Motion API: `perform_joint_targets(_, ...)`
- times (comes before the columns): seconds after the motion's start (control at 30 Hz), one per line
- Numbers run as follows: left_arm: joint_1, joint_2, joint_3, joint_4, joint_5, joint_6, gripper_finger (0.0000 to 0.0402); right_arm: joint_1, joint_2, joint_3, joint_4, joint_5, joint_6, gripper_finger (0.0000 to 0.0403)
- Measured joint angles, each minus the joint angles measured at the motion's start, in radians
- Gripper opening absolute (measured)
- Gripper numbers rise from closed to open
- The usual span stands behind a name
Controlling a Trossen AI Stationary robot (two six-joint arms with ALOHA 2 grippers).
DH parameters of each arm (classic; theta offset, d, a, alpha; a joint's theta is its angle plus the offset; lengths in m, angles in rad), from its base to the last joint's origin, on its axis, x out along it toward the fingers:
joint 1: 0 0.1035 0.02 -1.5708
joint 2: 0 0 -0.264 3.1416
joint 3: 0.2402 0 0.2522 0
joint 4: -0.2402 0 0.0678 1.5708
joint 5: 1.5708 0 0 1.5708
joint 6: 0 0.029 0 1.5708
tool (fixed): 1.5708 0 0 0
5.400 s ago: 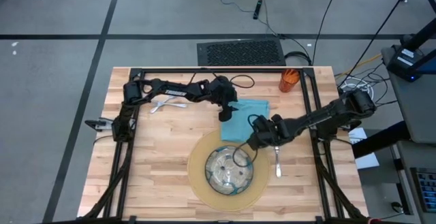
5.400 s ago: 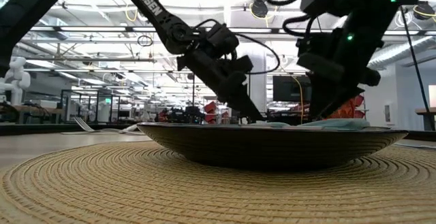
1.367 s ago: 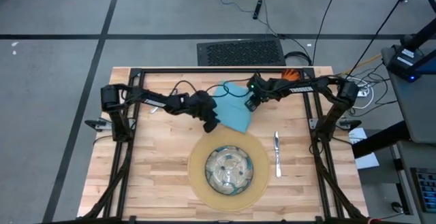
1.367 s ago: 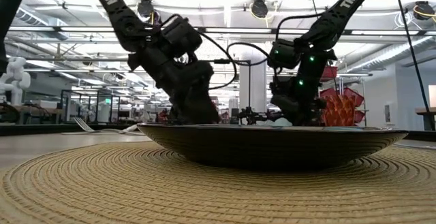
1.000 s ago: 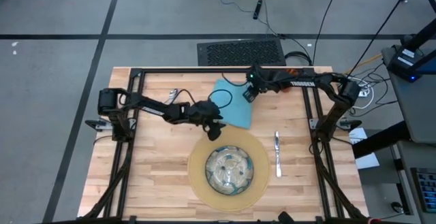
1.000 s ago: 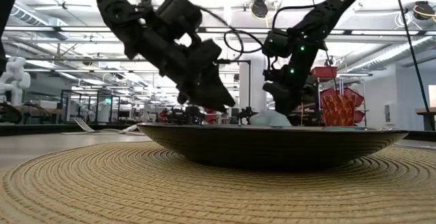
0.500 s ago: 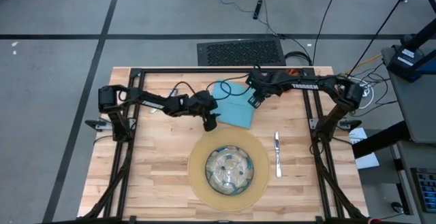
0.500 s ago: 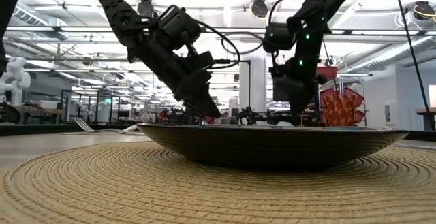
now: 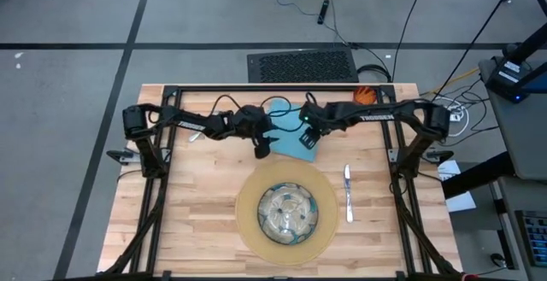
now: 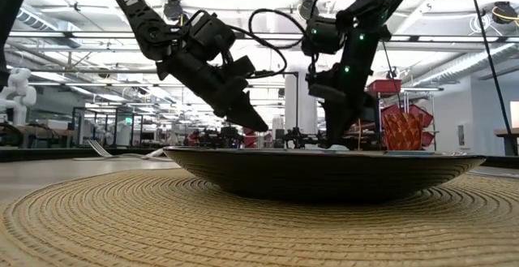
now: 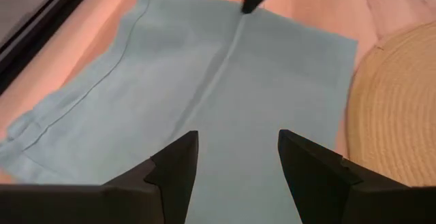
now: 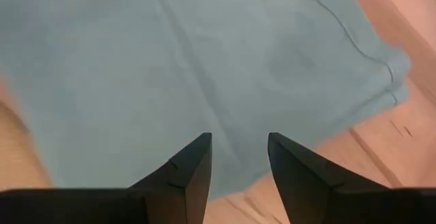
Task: Set table place
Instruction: Fold the blue napkin
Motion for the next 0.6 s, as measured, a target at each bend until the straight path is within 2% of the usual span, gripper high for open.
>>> perform_joint_targets(0.27, 0.030, 0.010, 0.000, -0.022, 0.017, 0.000, 0.0189, 0.042, 0.016, -0.007, -0.002, -0.017, 0.084, 0.0137)
perform_joint_targets(0.37, 0.048, 0.036, 0.004, -0.083, 0.017, -0.024, 0.0189, 0.064, 0.023, -0.018, 0.009, -0.021, 0.107, 0.0137)
perform_joint_targets(0.47, 0.059, 0.080, 0.027, -0.160, 0.008, -0.025, 0.0189, 0.067, 0.058, -0.027, 0.004, -0.022, 0.121, 0.0137)
perform_joint_targets(0.6, 0.051, 0.098, 0.031, -0.164, 0.005, -0.024, 0.0189, 0.061, 0.132, -0.023, 0.014, -0.023, 0.112, 0.0137)
